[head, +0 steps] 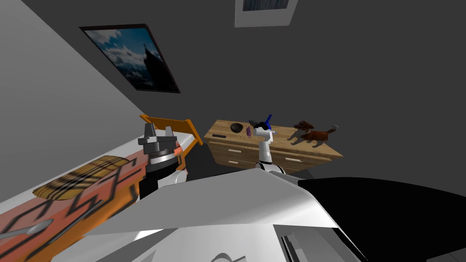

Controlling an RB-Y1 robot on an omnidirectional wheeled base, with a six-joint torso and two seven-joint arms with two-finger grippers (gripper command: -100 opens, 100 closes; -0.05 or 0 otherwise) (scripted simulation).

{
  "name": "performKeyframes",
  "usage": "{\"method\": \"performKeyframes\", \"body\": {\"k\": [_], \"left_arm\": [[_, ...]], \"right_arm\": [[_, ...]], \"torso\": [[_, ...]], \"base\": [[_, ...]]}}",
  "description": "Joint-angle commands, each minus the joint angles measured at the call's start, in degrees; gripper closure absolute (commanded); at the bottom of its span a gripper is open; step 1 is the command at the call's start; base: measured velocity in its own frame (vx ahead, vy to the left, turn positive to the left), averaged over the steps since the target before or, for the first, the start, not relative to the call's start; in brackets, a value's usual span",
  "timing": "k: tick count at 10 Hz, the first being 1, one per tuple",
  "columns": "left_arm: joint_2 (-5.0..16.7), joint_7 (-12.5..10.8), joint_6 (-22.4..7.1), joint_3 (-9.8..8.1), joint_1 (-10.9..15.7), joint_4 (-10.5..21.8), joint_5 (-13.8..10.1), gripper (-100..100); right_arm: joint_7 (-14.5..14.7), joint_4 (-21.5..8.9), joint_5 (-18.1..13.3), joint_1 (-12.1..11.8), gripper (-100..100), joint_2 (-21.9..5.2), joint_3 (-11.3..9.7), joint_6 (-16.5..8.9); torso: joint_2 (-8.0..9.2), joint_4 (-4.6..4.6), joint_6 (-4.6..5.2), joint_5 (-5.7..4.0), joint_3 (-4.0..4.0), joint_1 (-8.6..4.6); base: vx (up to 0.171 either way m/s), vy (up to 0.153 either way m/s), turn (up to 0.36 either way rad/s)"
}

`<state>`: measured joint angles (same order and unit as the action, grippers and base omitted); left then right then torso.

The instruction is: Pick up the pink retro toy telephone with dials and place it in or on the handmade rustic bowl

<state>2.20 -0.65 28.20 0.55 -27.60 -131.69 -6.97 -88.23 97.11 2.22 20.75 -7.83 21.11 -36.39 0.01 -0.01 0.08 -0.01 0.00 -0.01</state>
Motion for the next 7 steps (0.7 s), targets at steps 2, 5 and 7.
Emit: {"method": "performKeyframes", "body": {"k": [2, 5, 7], "left_arm": [[0.0, 0.0, 0.0, 0.0, 0.0, 0.0, 0.0, 0], [0.0, 0.0, 0.0, 0.0, 0.0, 0.0, 0.0, 0], [0.0, 0.0, 0.0, 0.0, 0.0, 0.0, 0.0, 0]], "right_arm": [[-4.3, -3.4, 0.1, -0.9, -100, 1.3, 0.9, -3.8], [-6.3, -6.3, 0.0, -2.4, -100, 2.6, 1.3, -6.2], [-7.2, -8.6, 0.0, -4.1, -100, 3.7, 1.4, -7.7]], "torso": [[-0.01, -0.01, -0.01, 0.0, -0.01, -0.01], [-0.02, -0.01, 0.01, 0.0, -0.01, 0.02], [-0.02, 0.0, 0.01, 0.01, -0.01, 0.03]], "base": [[-0.001, -0.003, 0.064], [0.002, 0.005, 0.037], [0.004, 0.009, 0.023]]}}
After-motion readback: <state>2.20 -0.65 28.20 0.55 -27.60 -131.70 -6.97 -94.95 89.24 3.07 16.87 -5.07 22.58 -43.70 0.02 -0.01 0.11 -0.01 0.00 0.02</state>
